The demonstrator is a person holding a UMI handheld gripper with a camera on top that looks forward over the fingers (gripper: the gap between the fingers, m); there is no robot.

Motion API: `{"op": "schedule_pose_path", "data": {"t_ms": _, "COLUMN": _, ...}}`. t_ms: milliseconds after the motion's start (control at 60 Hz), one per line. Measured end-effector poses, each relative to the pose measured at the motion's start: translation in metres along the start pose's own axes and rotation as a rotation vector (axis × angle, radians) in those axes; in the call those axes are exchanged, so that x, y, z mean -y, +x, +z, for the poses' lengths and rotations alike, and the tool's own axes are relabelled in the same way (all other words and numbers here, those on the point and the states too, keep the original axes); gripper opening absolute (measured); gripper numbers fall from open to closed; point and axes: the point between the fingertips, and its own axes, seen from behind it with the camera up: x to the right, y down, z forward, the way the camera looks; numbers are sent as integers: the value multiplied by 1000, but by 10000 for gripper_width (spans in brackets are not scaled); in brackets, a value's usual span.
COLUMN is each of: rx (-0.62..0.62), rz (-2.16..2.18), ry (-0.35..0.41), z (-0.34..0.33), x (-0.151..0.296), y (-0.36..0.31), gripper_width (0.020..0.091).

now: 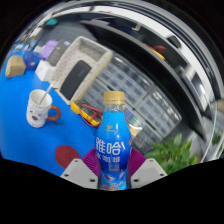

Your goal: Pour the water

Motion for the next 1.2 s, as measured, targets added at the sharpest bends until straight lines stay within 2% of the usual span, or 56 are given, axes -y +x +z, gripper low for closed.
{"op": "schedule_pose_path", "data": {"t_ms": 167, "rx": -13, "rz": -427, "ry": -37, "z": 16, "x": 48, "y": -35, "gripper_width": 322}}
{"op": "schedule_pose_path", "data": {"t_ms": 433, "rx": -56, "rz": -939, "ry": -102, "z": 34, "x": 78, "y": -56, "gripper_width": 322}}
{"op": "schedule_pose_path", "data": {"t_ms": 700, "rx": -128, "rz": -1338, "ry": -83, "z": 40, "x": 108, "y": -72, "gripper_width": 326}}
{"op": "schedule_pose_path", "data": {"t_ms": 783, "rx": -147, "rz": -1412, "ry": -102, "z": 37, "x": 112, "y": -73, "gripper_width": 327}}
{"op": "schedule_pose_path", "data": {"t_ms": 917, "rx": -129, "rz": -1317, "ry": -140, "z": 35, "x": 108, "y": -72, "gripper_width": 339}}
{"op": "schedule_pose_path", "data": {"t_ms": 983, "rx": -103, "rz": -1183, "ry": -124, "z": 34, "x": 108, "y": -72, "gripper_width": 339}}
{"op": "schedule_pose_path", "data": {"t_ms": 1200, "rx": 1, "rz": -345, "ry": -83, "z": 14, "x": 110, "y": -66, "gripper_width": 340}}
